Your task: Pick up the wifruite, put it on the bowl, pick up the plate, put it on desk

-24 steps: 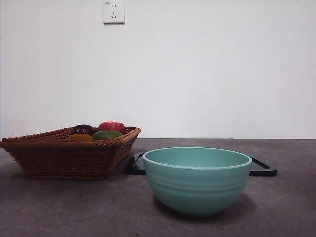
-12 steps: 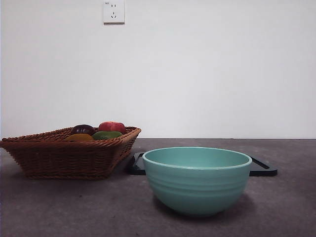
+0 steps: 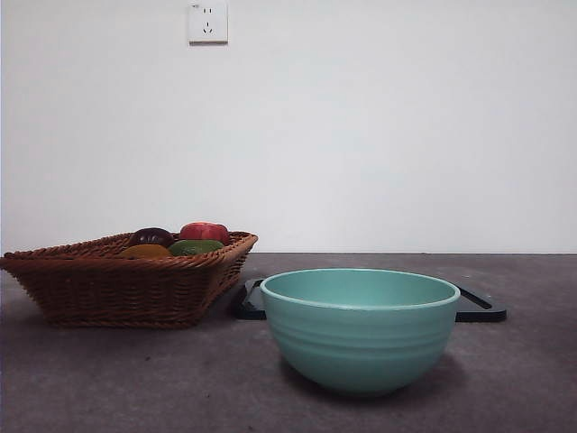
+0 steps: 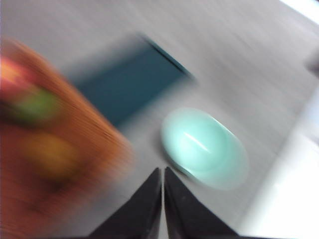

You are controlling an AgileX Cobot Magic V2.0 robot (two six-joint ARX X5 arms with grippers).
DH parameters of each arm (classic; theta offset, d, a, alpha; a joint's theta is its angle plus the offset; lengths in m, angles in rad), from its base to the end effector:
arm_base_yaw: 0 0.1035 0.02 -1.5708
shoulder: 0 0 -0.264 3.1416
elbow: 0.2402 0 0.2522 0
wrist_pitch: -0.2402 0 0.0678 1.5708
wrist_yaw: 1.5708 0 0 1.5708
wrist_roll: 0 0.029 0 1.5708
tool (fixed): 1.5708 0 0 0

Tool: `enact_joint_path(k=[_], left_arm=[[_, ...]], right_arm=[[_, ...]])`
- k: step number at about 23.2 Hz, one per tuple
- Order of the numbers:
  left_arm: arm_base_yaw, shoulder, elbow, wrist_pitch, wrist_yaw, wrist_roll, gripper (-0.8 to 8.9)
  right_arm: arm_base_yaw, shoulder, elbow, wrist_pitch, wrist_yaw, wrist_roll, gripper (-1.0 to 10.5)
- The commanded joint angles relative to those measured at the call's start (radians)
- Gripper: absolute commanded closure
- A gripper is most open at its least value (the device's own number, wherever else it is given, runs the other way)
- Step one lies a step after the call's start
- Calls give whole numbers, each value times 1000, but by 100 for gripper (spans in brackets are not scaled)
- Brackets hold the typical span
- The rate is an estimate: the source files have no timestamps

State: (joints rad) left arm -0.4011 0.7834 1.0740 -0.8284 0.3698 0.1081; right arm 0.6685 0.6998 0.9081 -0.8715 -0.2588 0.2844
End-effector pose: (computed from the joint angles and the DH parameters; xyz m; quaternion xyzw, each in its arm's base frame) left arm 0.1173 -0.0611 0.3689 0.0524 0.2457 -0.3763 0.8918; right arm 0.0902 0.0807 0.3239 0.0543 0.3755 0.3734 0.8466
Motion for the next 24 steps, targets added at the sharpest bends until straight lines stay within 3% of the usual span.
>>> enact_joint_path(k=[1,3,7,11,24], left_arm=[[124,-95,-34,242,-11,50,806],[240,-212,-153,494,-30,64,806],[383,-446,-473,802,-301,62,806],[428,-582,-670,828,-406,60,806],[449,-780,-1016,818,-408,55,806]], right_arm=[[10,4,16,11,-1,-12,939],[10,4,16,11,-1,-12,939],[10,4,16,11,-1,-12,940],[10,4,16,11,-1,-12,940],[10,4,16,11,-1,-12,940]])
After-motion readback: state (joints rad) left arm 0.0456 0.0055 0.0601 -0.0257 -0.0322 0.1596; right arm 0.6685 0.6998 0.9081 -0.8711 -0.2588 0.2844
